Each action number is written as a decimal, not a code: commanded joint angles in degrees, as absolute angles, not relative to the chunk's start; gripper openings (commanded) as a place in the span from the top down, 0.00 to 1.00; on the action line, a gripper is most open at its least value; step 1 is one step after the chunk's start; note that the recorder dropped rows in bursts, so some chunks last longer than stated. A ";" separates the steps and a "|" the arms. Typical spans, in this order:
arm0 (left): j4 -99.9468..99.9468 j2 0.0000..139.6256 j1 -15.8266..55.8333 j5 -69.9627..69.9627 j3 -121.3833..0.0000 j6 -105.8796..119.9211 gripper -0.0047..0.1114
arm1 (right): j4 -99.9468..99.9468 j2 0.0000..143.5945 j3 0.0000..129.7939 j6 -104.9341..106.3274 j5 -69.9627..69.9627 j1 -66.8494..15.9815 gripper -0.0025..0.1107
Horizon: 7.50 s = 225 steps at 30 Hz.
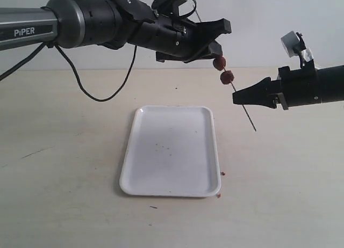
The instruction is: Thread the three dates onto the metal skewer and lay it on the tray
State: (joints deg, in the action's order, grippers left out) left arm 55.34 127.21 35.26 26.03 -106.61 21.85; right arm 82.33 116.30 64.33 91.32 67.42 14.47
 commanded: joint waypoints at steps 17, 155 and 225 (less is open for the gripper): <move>49.66 123.02 32.84 31.45 -106.61 23.78 0.55 | 84.22 116.00 64.40 90.48 66.78 13.97 0.98; 36.58 0.00 31.35 9.03 -4.45 22.15 0.96 | 40.07 9.14 34.28 38.27 11.42 -24.01 0.98; 27.30 0.00 7.76 10.81 -4.45 31.10 0.96 | 4.82 0.00 0.00 -8.00 15.31 8.36 0.98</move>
State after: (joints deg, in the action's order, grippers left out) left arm 27.40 0.35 13.83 11.38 -4.65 31.47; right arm 4.75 0.35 0.24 -8.10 15.52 7.96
